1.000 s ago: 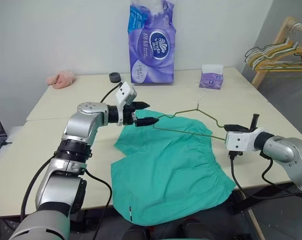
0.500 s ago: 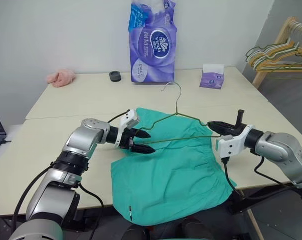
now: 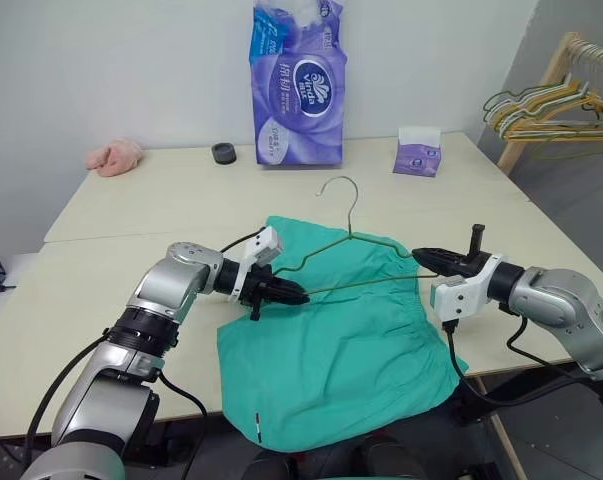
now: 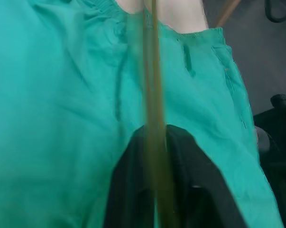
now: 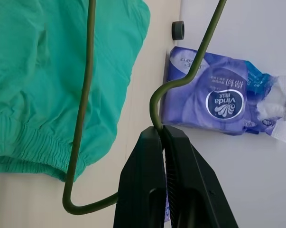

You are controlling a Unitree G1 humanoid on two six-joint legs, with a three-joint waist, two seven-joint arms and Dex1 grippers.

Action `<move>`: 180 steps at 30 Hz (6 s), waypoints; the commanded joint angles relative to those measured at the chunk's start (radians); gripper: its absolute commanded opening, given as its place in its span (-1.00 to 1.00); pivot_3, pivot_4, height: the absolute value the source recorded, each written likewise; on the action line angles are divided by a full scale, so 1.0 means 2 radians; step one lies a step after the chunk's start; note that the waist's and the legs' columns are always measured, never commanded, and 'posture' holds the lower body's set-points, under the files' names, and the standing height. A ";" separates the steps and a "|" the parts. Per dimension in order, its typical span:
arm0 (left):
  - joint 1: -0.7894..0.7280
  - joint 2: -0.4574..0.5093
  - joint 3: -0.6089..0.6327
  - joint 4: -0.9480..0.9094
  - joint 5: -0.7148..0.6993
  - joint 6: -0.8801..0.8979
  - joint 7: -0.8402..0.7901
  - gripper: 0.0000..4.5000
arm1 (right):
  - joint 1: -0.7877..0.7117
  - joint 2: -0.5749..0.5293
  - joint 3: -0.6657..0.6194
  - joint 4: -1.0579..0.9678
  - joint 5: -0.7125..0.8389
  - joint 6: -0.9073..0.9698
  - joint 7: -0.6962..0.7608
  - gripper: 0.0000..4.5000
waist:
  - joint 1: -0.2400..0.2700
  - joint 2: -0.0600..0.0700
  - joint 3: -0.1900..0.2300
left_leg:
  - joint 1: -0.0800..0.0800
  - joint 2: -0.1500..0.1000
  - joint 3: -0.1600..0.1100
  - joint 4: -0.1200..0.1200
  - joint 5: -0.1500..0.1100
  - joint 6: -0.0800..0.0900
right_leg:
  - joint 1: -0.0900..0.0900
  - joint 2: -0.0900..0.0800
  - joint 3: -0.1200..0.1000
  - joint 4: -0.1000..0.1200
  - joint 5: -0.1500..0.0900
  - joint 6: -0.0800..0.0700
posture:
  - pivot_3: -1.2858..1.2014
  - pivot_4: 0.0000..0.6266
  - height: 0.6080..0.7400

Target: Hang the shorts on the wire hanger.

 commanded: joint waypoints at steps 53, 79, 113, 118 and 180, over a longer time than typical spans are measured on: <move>0.037 0.015 -0.052 -0.167 0.080 -0.191 0.016 -1.00 | 0.025 -0.101 -0.011 -0.203 0.408 0.575 0.280 -0.99 | 0.000 0.000 0.001 | 0.000 0.000 -0.001 0.000 0.000 0.000 | 0.000 -0.001 -0.001 -0.001 -0.001 0.002 | -0.09 -0.81 1.00; 0.025 -0.007 0.073 -0.029 0.010 -0.154 0.096 0.74 | 0.258 -0.080 -0.244 -0.248 0.470 0.647 0.251 -1.00 | 0.008 0.000 0.001 | 0.000 0.000 -0.001 0.000 0.000 0.000 | 0.001 -0.002 -0.001 0.000 -0.001 0.003 | -0.10 -0.85 1.00; 0.055 -0.014 0.059 -0.052 -0.013 -0.119 0.052 0.74 | 0.306 -0.033 -0.267 -0.164 0.466 0.707 0.164 -1.00 | 0.011 0.000 0.001 | 0.000 0.000 0.000 0.000 0.000 0.000 | 0.001 -0.001 -0.001 -0.001 -0.001 0.003 | -0.11 -0.83 1.00; 0.057 -0.013 0.061 -0.052 -0.011 -0.122 0.057 0.74 | 0.311 -0.051 -0.258 -0.183 0.460 0.697 0.170 -1.00 | 0.012 0.000 0.001 | 0.000 0.000 0.000 0.000 0.000 0.000 | 0.001 -0.001 -0.001 -0.001 -0.001 0.003 | -0.10 -0.82 1.00; -0.129 -0.016 0.055 0.057 0.014 -0.212 -0.017 0.99 | -0.025 -0.059 0.018 -0.210 0.377 0.636 0.194 -1.00 | 0.009 0.000 0.001 | -0.001 0.000 -0.001 0.000 0.000 0.000 | -0.001 -0.002 -0.001 -0.001 0.001 0.001 | -0.10 -0.91 1.00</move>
